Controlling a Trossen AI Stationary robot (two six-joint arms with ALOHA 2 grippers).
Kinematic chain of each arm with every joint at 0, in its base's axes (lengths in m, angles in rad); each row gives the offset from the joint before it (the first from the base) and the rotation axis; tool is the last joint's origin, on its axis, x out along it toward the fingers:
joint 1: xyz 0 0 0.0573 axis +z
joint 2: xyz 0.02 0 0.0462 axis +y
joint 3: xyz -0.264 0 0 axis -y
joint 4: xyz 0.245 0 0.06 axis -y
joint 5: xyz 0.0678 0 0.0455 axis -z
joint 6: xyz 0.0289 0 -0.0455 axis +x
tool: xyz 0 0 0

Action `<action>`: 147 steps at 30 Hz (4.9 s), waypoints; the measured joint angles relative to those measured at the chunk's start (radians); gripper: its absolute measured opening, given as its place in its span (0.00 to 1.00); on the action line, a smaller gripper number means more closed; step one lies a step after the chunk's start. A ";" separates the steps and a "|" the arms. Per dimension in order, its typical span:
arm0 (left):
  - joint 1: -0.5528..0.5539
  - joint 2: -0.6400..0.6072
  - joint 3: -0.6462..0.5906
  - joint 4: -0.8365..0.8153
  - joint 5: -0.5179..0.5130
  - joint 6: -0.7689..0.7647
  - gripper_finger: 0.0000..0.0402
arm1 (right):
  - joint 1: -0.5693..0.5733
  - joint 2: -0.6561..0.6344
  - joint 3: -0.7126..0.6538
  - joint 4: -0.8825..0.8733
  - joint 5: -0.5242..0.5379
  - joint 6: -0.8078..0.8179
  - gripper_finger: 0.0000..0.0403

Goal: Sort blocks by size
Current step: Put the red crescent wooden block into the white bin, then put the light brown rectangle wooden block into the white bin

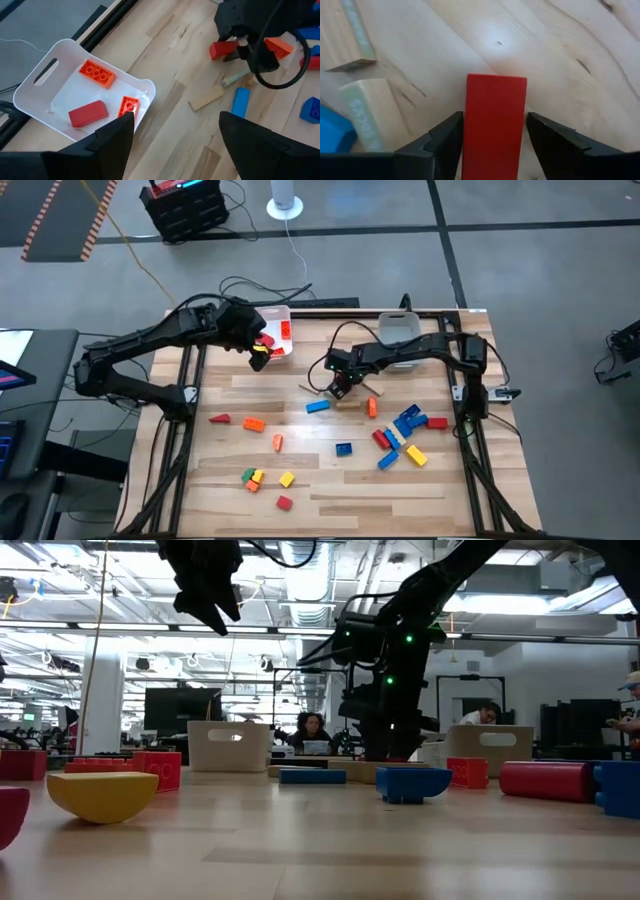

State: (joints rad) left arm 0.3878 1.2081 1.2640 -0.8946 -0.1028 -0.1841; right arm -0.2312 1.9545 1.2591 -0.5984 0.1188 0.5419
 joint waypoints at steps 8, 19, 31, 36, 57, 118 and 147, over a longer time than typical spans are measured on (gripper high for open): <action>0.000 0.002 0.000 0.001 -0.009 0.001 0.71 | -0.028 -0.004 0.000 -0.003 -0.077 -0.104 0.38; 0.000 0.002 -0.001 0.037 -0.013 -0.059 0.71 | -0.156 -0.096 0.117 -0.109 -0.175 -0.324 0.38; -0.061 0.040 -0.015 0.105 -0.115 -0.162 0.71 | -0.283 -0.289 0.158 -0.125 -0.242 -0.445 0.39; -0.074 0.037 -0.045 0.208 -0.121 -0.167 0.71 | -0.282 -0.335 0.158 -0.113 -0.305 -0.470 0.39; -0.177 0.037 -0.046 0.307 0.097 0.559 0.71 | -0.043 -0.225 0.158 0.416 -0.677 -0.171 0.39; -0.200 0.078 -0.044 0.284 0.112 0.616 0.31 | -0.183 -0.227 0.158 0.437 -1.027 -0.015 0.63; 0.193 0.086 -0.281 0.297 -0.075 0.125 0.62 | 0.066 -0.179 0.157 -0.117 -0.246 -0.540 0.61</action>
State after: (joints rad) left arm 0.5808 1.2938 0.9827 -0.5975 -0.1776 -0.0592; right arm -0.1654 1.7758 1.4162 -0.7150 -0.1276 0.0023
